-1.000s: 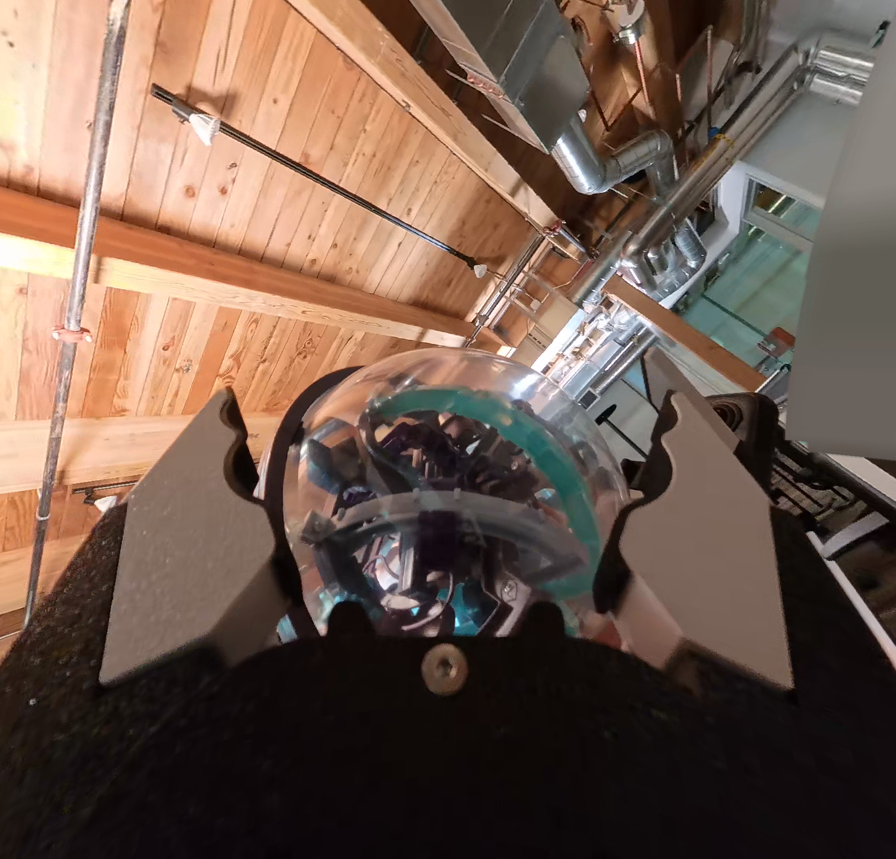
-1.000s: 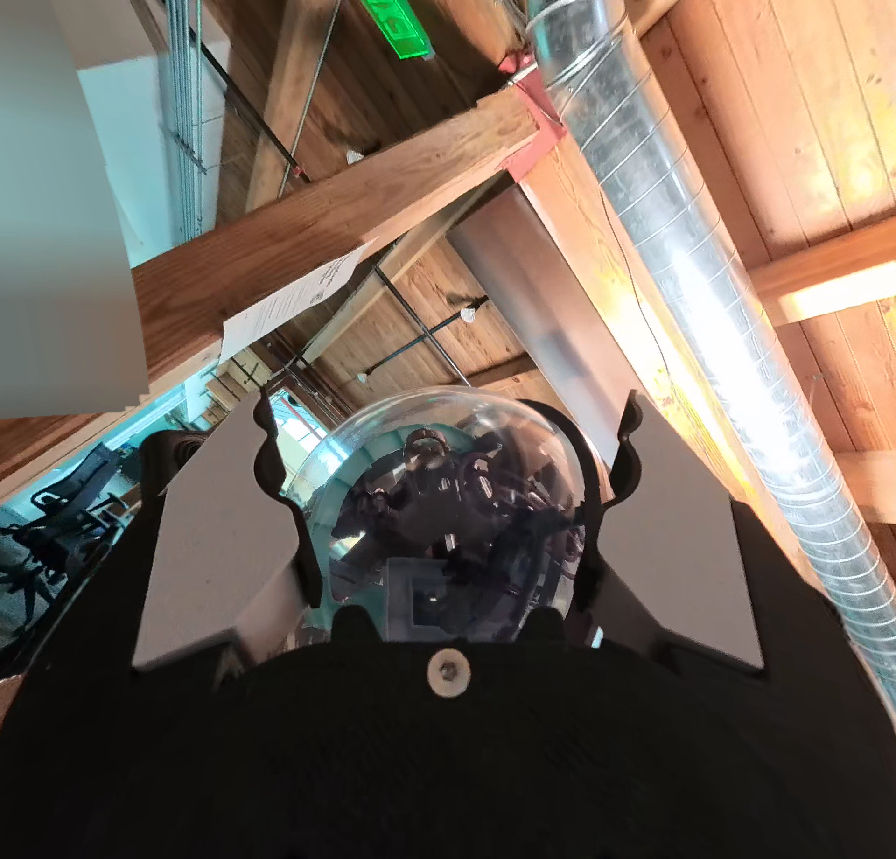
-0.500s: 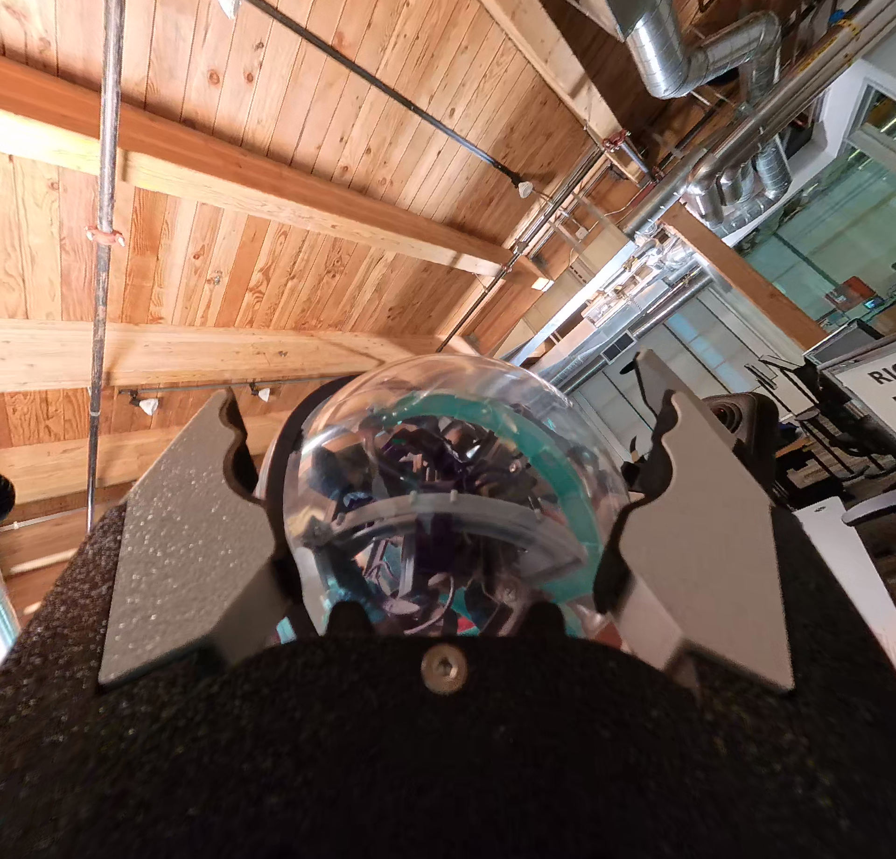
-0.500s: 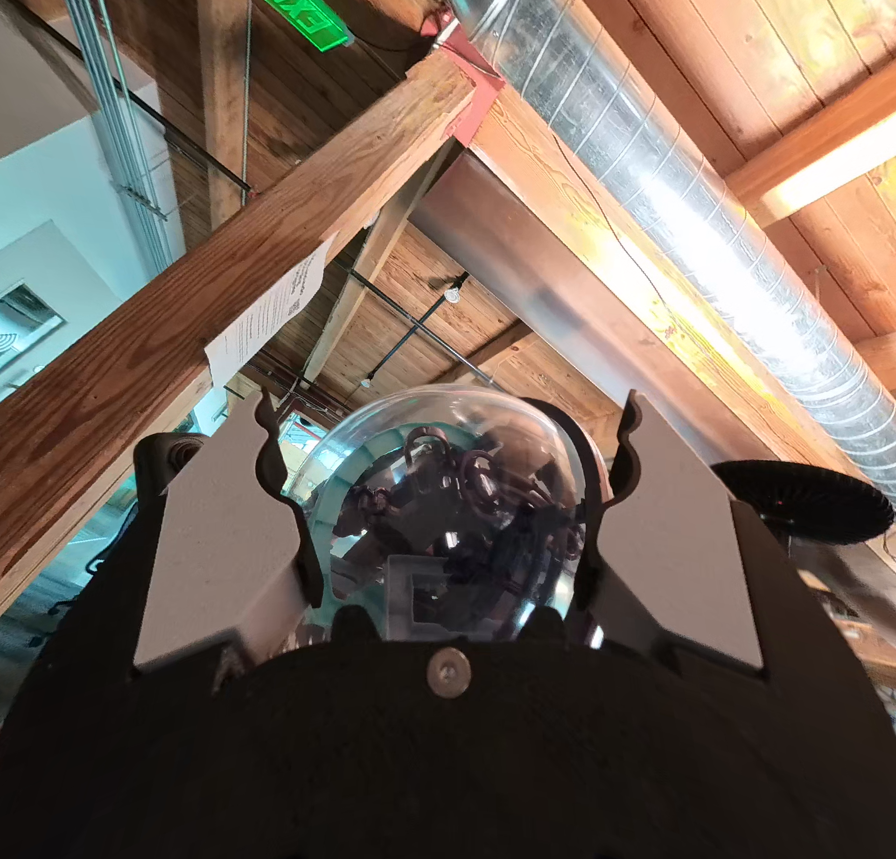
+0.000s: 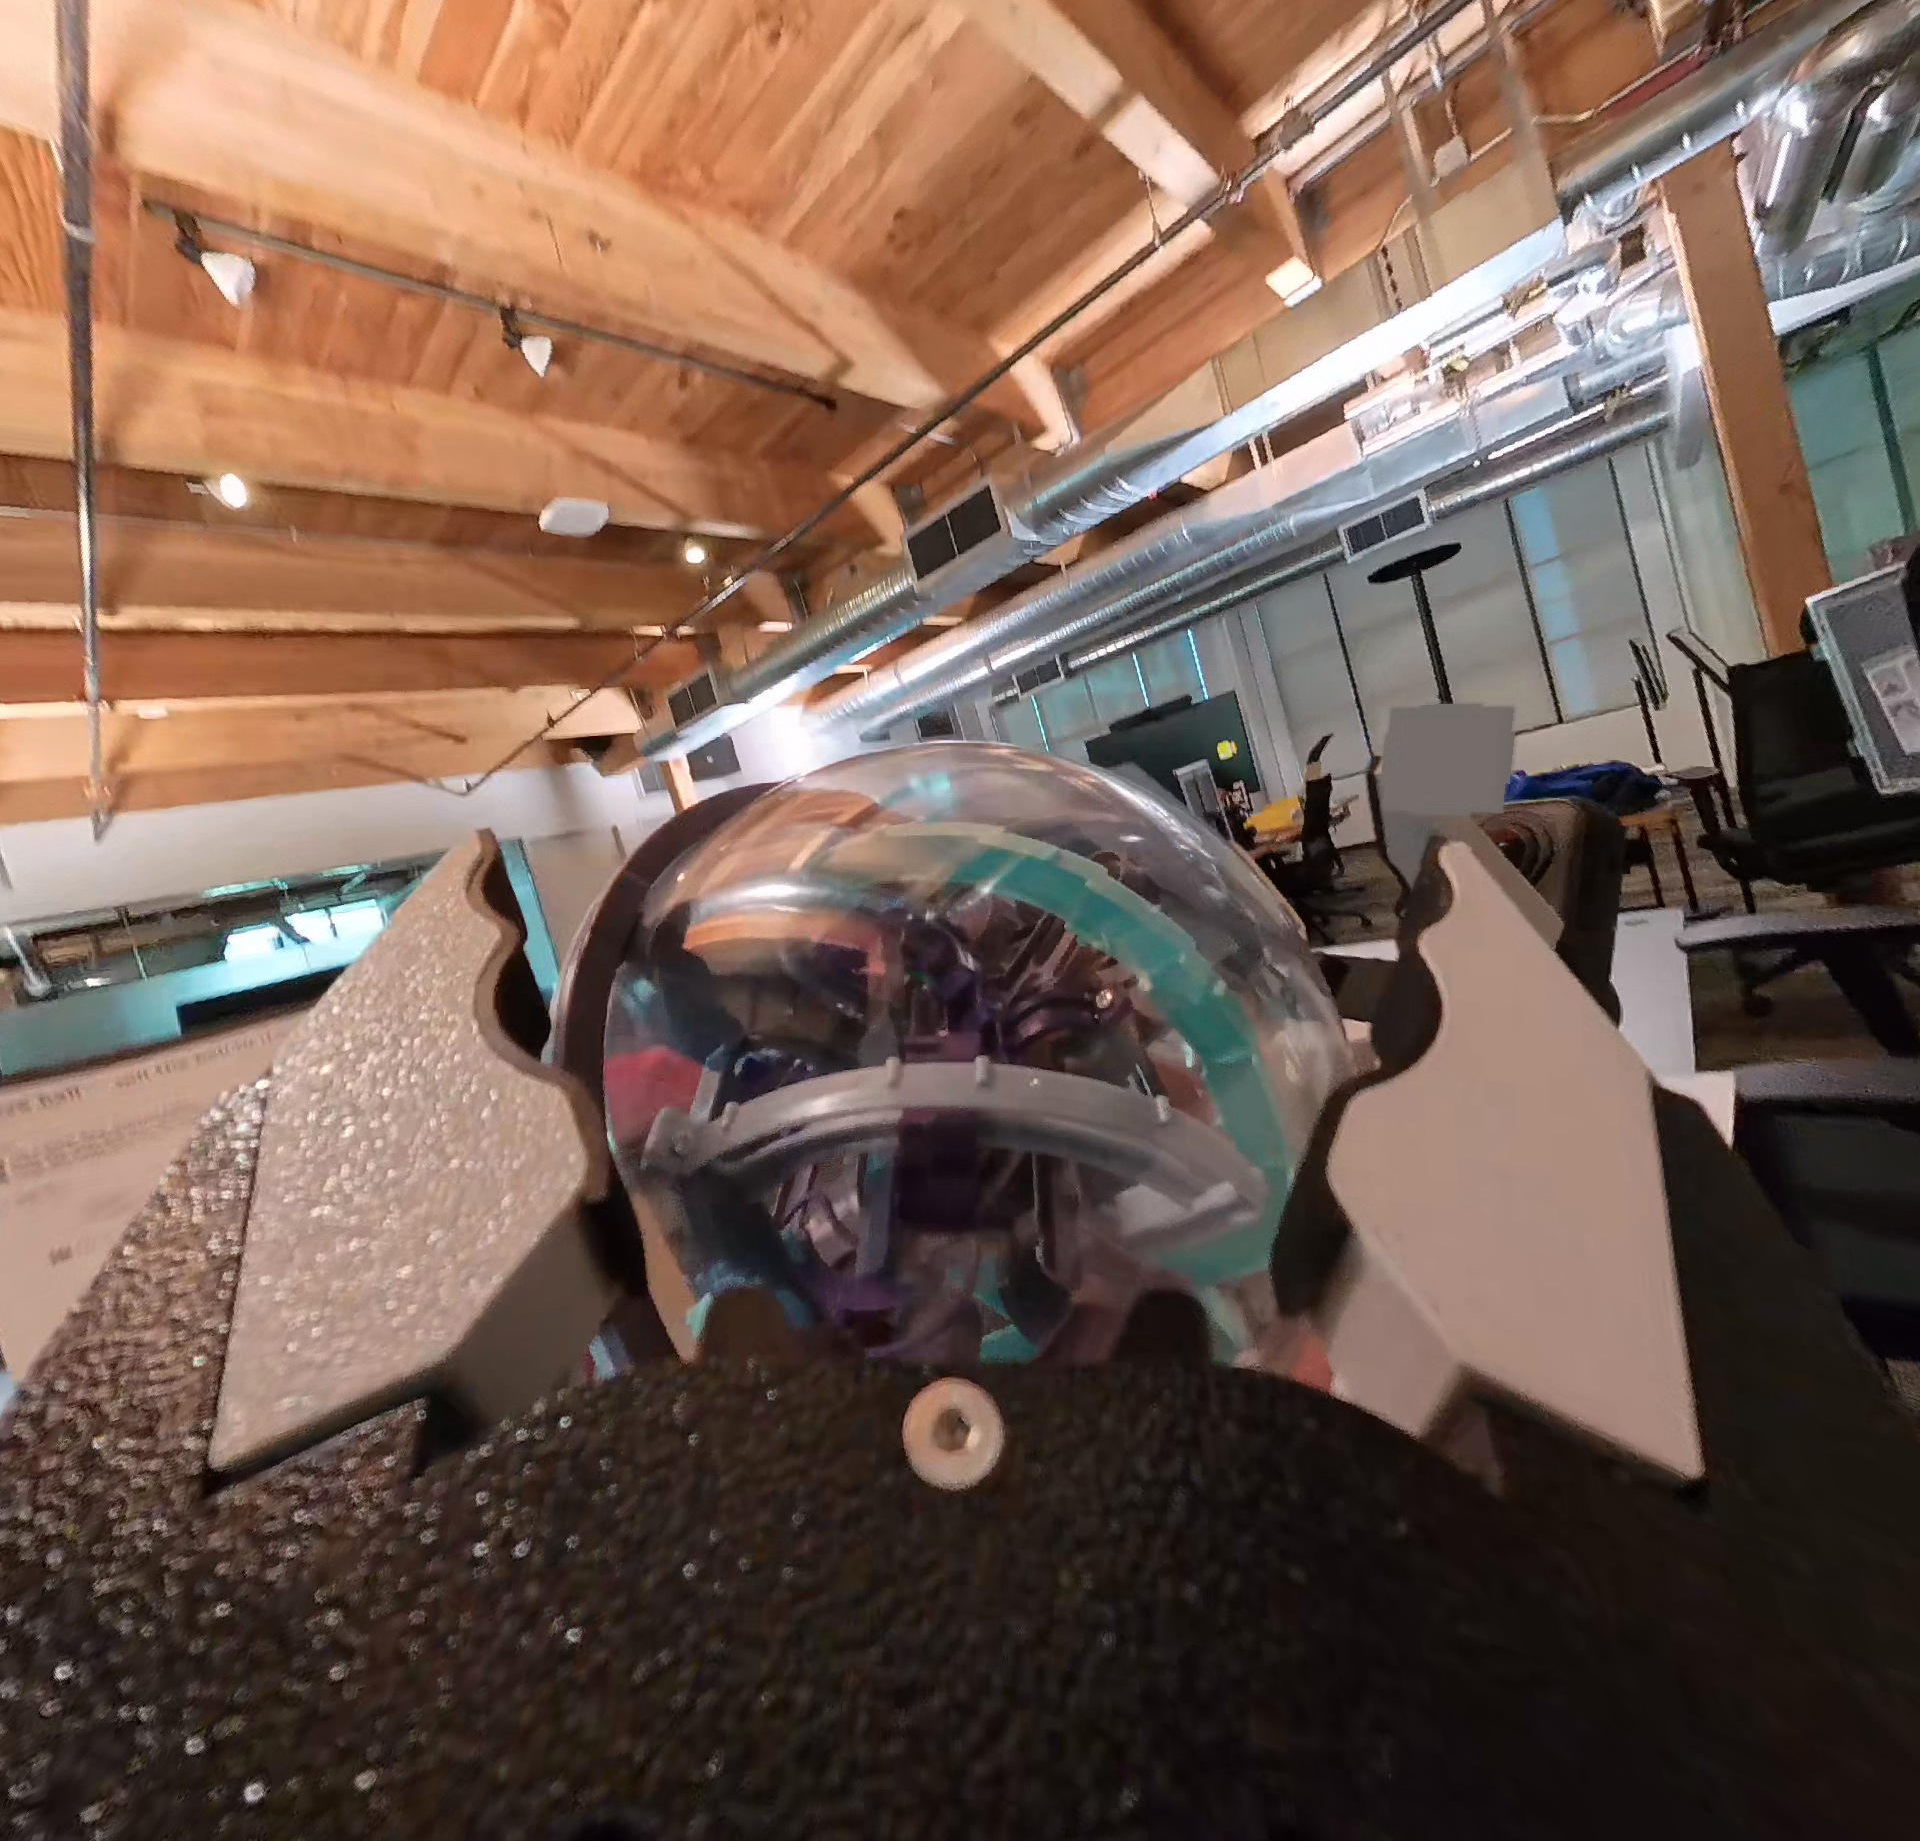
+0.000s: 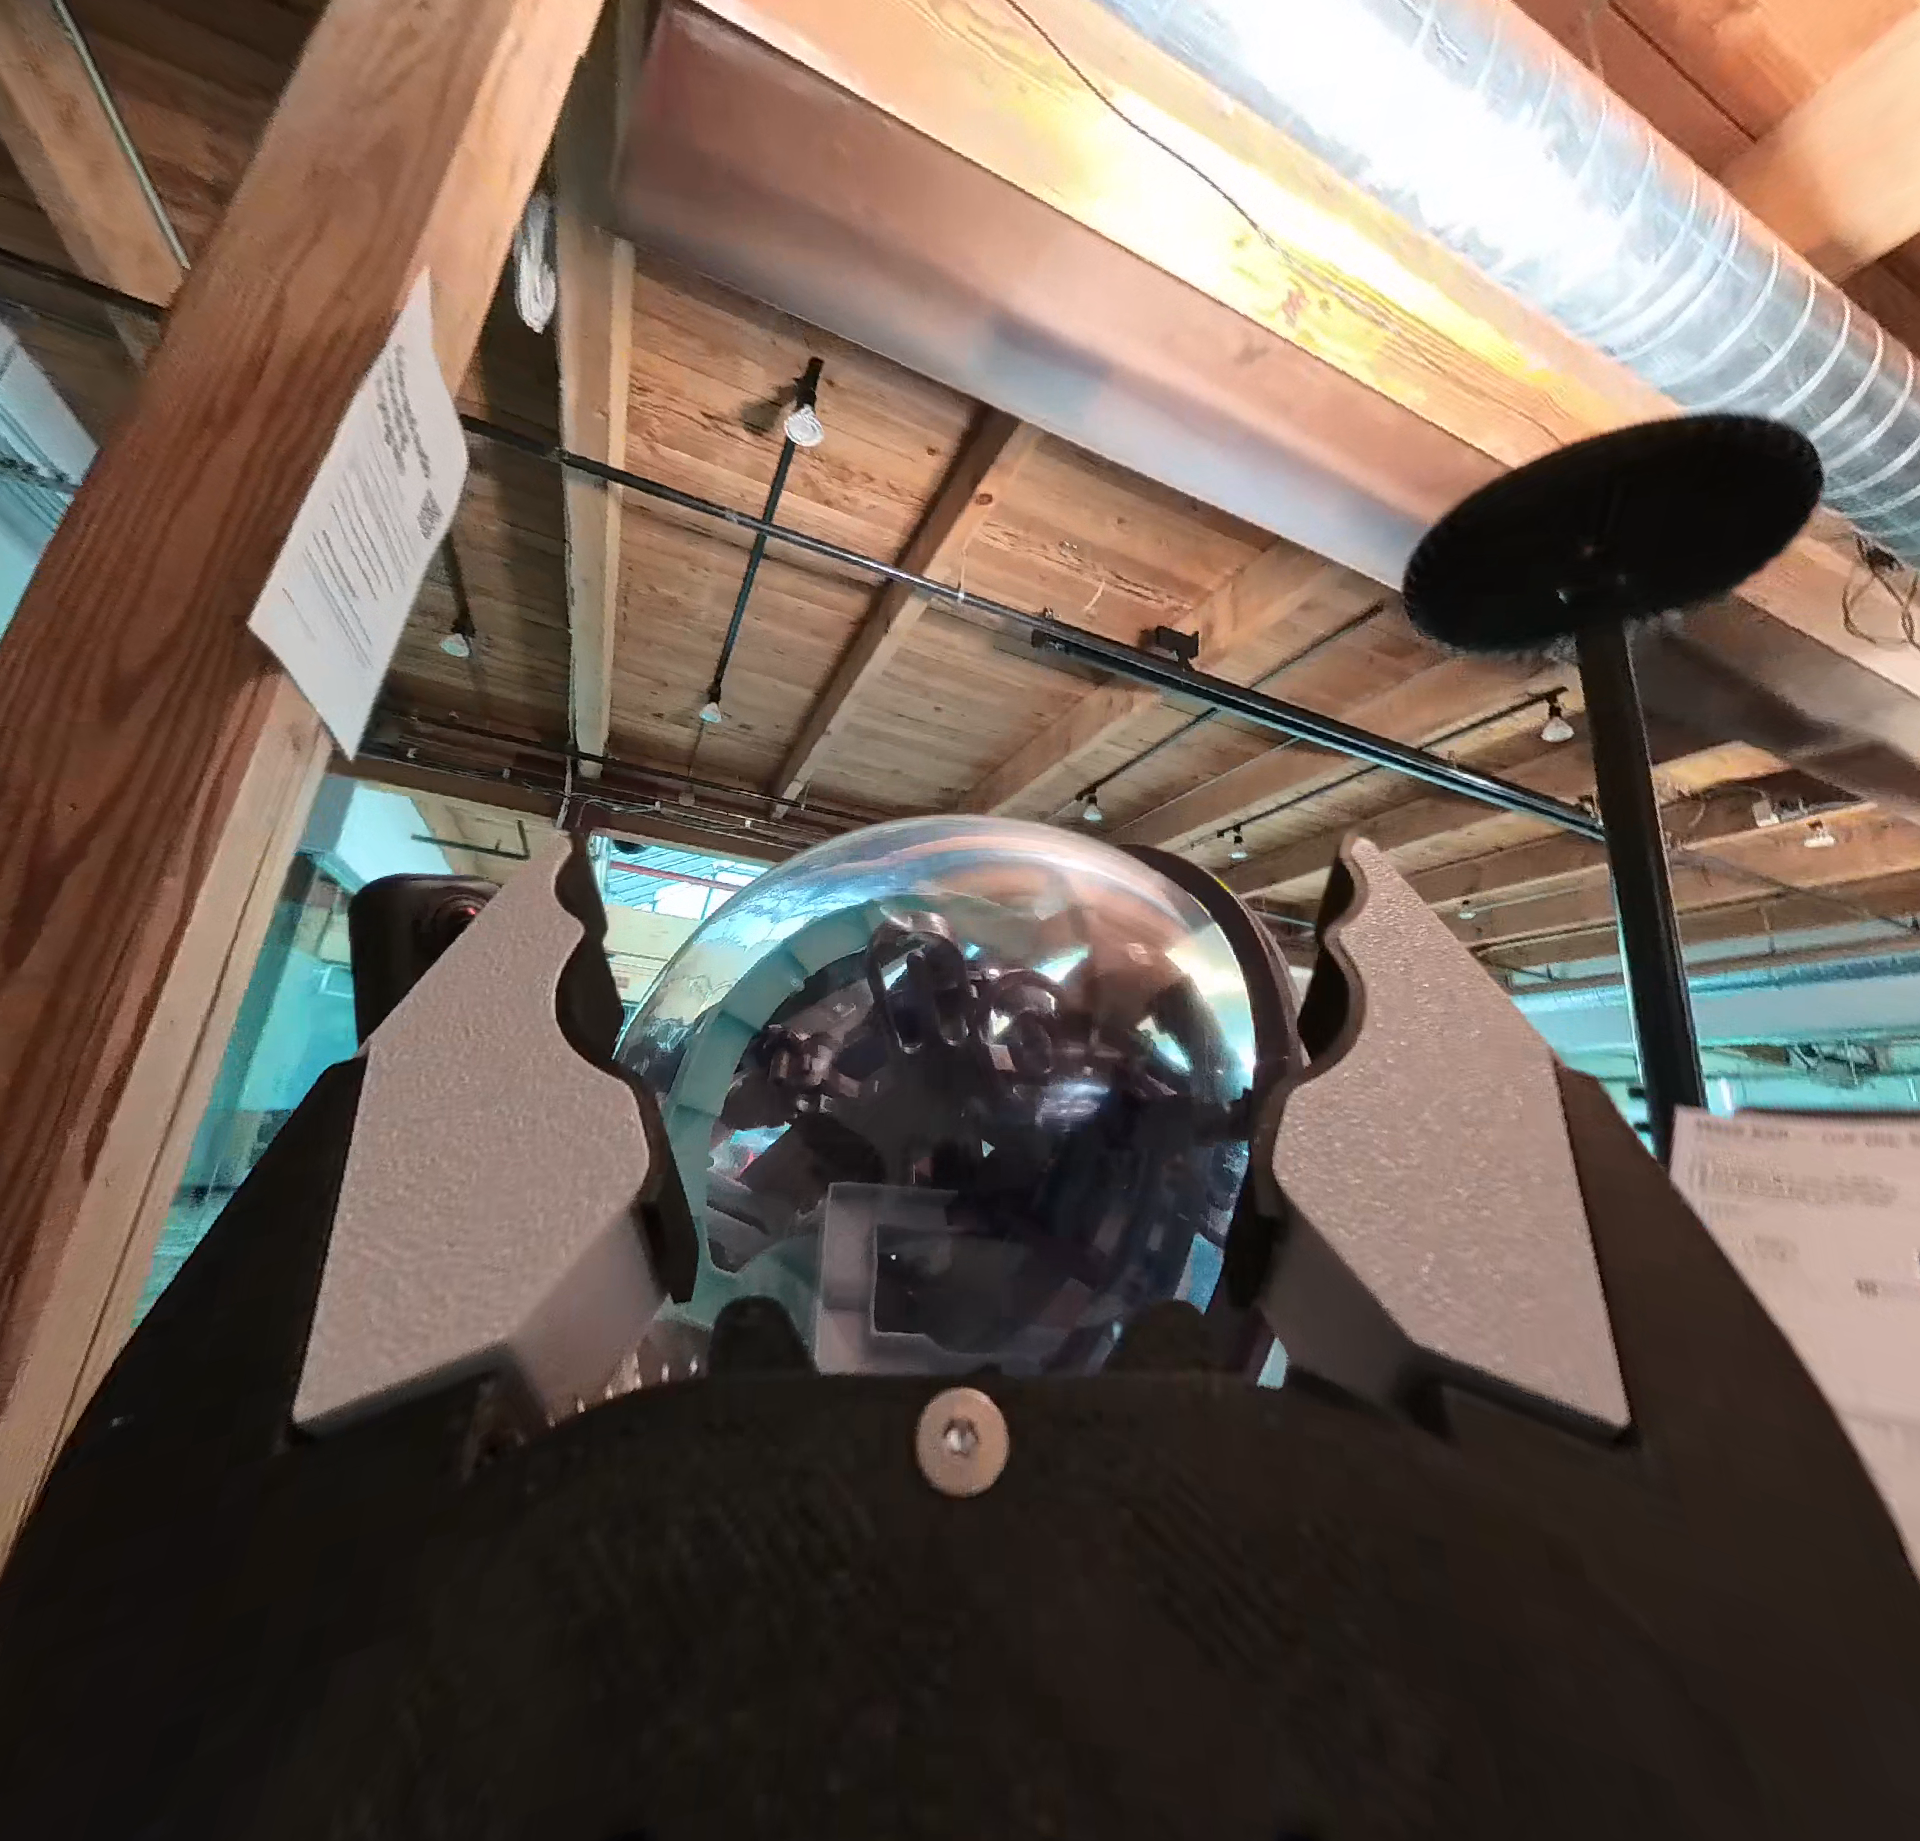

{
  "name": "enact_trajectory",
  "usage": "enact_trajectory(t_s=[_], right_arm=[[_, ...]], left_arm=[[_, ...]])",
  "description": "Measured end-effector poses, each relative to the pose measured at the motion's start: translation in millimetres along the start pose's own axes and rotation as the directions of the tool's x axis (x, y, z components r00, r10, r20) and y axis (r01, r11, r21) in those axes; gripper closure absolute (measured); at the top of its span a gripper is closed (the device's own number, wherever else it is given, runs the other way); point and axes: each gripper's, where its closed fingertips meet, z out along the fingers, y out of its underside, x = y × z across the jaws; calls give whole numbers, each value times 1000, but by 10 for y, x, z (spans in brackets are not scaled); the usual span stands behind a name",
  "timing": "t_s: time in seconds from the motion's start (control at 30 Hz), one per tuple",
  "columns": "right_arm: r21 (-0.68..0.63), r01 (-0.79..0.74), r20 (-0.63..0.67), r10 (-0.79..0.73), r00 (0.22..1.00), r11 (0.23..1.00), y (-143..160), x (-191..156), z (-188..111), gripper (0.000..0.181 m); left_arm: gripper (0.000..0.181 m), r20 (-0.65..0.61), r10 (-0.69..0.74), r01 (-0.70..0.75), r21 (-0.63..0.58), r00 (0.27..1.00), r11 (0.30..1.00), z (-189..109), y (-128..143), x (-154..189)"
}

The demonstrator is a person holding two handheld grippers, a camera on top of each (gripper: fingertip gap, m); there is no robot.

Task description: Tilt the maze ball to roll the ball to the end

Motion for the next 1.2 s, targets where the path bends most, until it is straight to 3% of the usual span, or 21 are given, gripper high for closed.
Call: enact_trajectory(t_s=[0.23,0.43,0.57,0.9,1.2], right_arm=[[-36,-53,-81,50,995,998,925,426,-707,48],[-180,-88,-123,66,990,980,1732,793,-1234,50],[-257,-167,-194,118,974,952,2154,1032,-1510,47],[-431,-294,-256,197,946,853,2808,1265,-1913,45],[-553,-185,-136,132,982,812,2888,1174,-2004,57]], left_arm=[[24,7,-89,90,-77,996,993,-294,1214,-142],[24,27,-164,166,-192,986,967,-492,2283,-294],[24,42,-245,247,-256,969,934,-574,2818,-363],[24,56,-377,367,-396,925,842,-748,3595,-376],[25,-8,-423,382,-412,906,827,-846,3711,-318]])
